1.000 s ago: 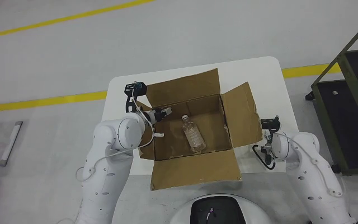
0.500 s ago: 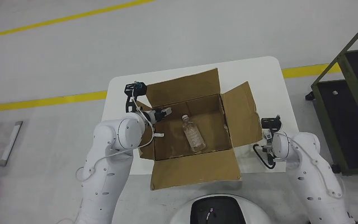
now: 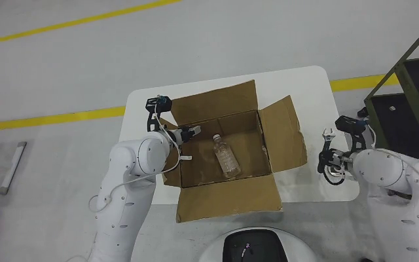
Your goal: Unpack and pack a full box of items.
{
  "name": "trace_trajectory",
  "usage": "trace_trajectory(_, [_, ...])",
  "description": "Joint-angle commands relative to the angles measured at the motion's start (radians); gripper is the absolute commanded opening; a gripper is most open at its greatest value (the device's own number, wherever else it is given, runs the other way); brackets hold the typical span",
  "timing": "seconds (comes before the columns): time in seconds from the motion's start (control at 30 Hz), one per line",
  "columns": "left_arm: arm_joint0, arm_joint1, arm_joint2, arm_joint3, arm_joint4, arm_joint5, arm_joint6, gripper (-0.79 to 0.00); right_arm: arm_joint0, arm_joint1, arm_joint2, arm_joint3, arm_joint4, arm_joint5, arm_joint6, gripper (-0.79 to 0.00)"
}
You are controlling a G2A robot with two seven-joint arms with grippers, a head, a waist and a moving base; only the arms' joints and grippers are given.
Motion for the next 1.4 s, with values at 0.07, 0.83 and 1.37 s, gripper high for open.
trace_trajectory(0.07, [0.0,0.0,0.0,0.0,0.0,0.0,0.0,0.0,-0.016,0.0,0.089,-0.042,0.243,-0.038,-0.051,-0.785])
trace_trajectory(0.83, [0.0,0.0,0.0,0.0,0.0,0.0,0.0,0.0,0.023,0.036,-0.08,-0.163,0.568,-0.13,-0.075,-0.785])
trace_trajectory(1.37, [0.085,0.011,-0.098,-0.117,-0.014,-0.007,0.096,0.0,0.016,0.069,-0.028,-0.285,0.604,-0.062,-0.069,-0.785])
